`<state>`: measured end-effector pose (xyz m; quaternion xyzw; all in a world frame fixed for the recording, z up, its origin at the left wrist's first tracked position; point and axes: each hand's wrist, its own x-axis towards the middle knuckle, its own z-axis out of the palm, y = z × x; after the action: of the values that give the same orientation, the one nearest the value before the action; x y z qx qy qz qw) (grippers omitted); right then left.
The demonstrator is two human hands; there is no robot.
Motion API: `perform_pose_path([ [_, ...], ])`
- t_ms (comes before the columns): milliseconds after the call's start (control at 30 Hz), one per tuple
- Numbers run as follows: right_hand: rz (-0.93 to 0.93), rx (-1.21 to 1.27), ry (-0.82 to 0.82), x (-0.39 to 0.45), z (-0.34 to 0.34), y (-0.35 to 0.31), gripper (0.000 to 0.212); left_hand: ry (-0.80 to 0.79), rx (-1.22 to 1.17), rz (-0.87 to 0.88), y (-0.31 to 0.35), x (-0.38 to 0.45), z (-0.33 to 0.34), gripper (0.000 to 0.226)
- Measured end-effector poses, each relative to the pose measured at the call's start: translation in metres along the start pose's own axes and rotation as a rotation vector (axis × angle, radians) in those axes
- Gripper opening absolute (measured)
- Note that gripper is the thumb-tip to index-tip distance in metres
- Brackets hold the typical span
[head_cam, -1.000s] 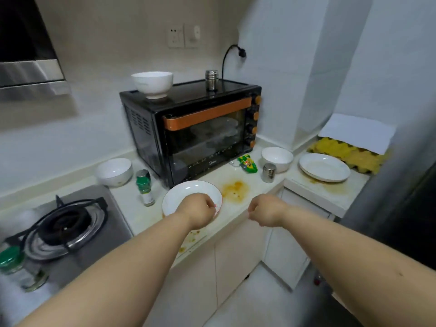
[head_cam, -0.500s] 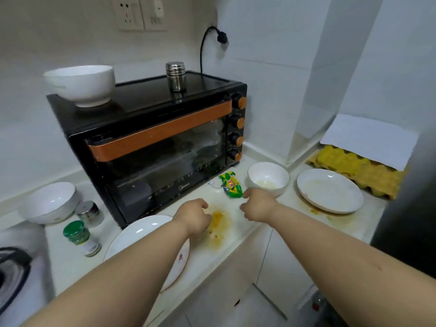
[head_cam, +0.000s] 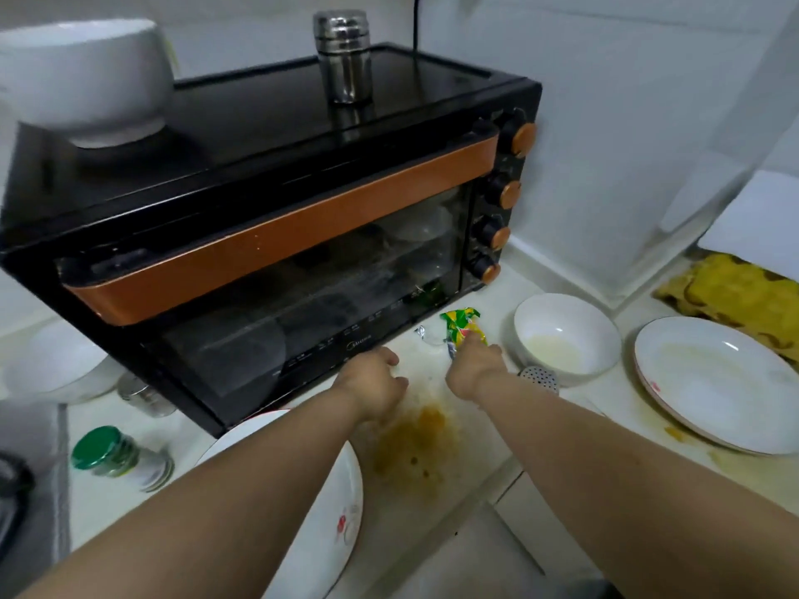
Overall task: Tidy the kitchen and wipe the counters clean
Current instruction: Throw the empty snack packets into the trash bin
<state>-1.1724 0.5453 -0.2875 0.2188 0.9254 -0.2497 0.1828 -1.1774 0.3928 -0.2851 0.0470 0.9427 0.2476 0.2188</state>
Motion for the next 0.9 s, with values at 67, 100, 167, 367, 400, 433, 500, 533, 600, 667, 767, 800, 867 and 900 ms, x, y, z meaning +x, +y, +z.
perform_pose_path([
  [67,0.031,0.017,0.024,0.008,0.005,-0.001,0.049,-0.018,-0.018,0.016,-0.003,0.008,0.000,0.049],
  [100,0.045,0.022,0.047,0.010,0.008,-0.002,0.047,-0.029,-0.020,0.025,-0.006,0.013,0.001,0.051],
  [167,0.052,0.027,0.095,0.012,0.007,-0.004,0.042,-0.045,-0.024,0.039,-0.010,0.021,0.001,0.056],
  [367,0.013,0.101,0.129,-0.019,-0.024,-0.005,0.031,-0.020,-0.105,0.090,-0.010,0.025,-0.008,0.085],
  [400,0.001,0.136,0.107,-0.025,-0.030,-0.004,0.032,-0.019,-0.150,0.101,-0.009,0.024,-0.009,0.092],
  [433,0.001,0.204,0.084,-0.037,-0.036,-0.002,0.031,-0.023,-0.216,0.119,-0.006,0.020,-0.011,0.097],
  [500,0.021,0.348,0.024,-0.046,-0.042,-0.001,0.026,-0.033,-0.344,0.141,-0.001,0.010,-0.014,0.100],
  [533,-0.002,0.322,0.017,-0.047,-0.044,0.002,0.023,-0.038,-0.382,0.151,0.001,0.006,-0.015,0.094],
  [600,-0.067,0.298,-0.024,-0.062,-0.046,0.000,0.026,0.000,-0.400,0.176,-0.001,-0.012,-0.017,0.064],
  [667,-0.160,0.268,-0.063,-0.073,-0.045,-0.003,0.031,0.075,-0.412,0.188,-0.007,-0.035,-0.022,0.033],
  [767,-0.208,0.334,-0.091,-0.089,-0.038,-0.011,0.025,0.169,-0.426,0.155,-0.022,-0.072,-0.030,0.015],
  [800,-0.237,0.349,-0.119,-0.097,-0.031,-0.015,0.023,0.210,-0.442,0.121,-0.032,-0.089,-0.029,0.014],
  [867,-0.301,0.365,-0.193,-0.114,-0.016,-0.020,0.020,0.307,-0.473,0.044,-0.051,-0.122,-0.026,0.014],
  [900,-0.334,0.370,-0.227,-0.123,-0.009,-0.023,0.020,0.354,-0.476,0.004,-0.061,-0.140,-0.024,0.013],
])
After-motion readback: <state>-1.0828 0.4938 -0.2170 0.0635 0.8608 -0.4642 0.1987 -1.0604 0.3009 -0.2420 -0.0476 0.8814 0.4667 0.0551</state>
